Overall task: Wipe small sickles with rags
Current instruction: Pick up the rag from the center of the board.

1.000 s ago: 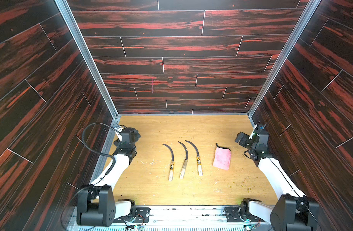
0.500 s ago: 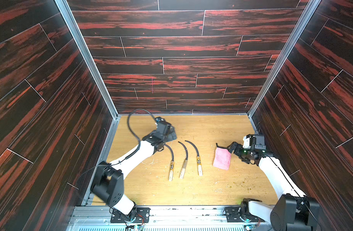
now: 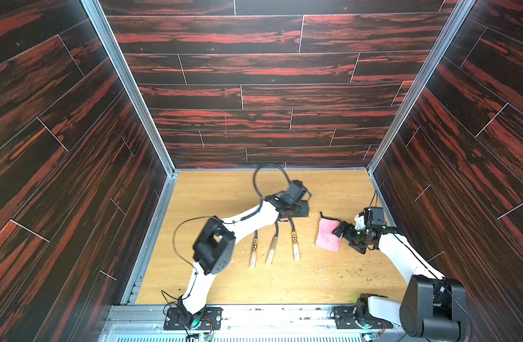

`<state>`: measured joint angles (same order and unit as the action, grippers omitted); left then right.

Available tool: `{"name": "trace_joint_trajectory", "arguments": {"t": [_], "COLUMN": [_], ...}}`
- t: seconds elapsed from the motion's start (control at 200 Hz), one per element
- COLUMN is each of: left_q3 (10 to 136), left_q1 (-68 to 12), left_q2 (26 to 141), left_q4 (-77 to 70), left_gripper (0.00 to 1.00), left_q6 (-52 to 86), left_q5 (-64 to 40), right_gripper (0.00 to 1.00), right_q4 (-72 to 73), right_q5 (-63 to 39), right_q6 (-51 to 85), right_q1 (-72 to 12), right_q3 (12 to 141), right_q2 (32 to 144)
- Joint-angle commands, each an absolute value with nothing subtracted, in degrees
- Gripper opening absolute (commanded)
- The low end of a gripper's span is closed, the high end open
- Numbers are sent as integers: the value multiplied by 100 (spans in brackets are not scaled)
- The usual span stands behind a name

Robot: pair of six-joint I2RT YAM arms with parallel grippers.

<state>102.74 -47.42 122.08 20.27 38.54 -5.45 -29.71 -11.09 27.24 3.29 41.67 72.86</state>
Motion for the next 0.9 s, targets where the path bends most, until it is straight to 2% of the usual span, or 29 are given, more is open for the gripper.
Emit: {"name": "trace_joint_trajectory", "arguments": {"t": [0.0,0.15,0.411,0.892], "left_q3": [10576,10800,11097,11721], "left_q1": [-4752,-4871,-5200,-5395], "left_q2": [12470,12775,13245,13800], "left_q4": [2056,1740,1899,2650], "left_gripper": [51,48,42,23], "left_q6": [4046,4304,4197,3974], "left_q5": [-1220,-1694,-1878,-1503], "right_gripper": [95,94,94,90], "right_q4": [-2842,-2783,-2563,-2391], "right_q5": [-1197,-1196,-1244,-1562], "right_q6": [2749,2736,2716,2575], "right_q1": [350,343,367,444], "right_q3": [4140,4148,4072,4147], "right_q2": [7460,7606,7793,8131]}}
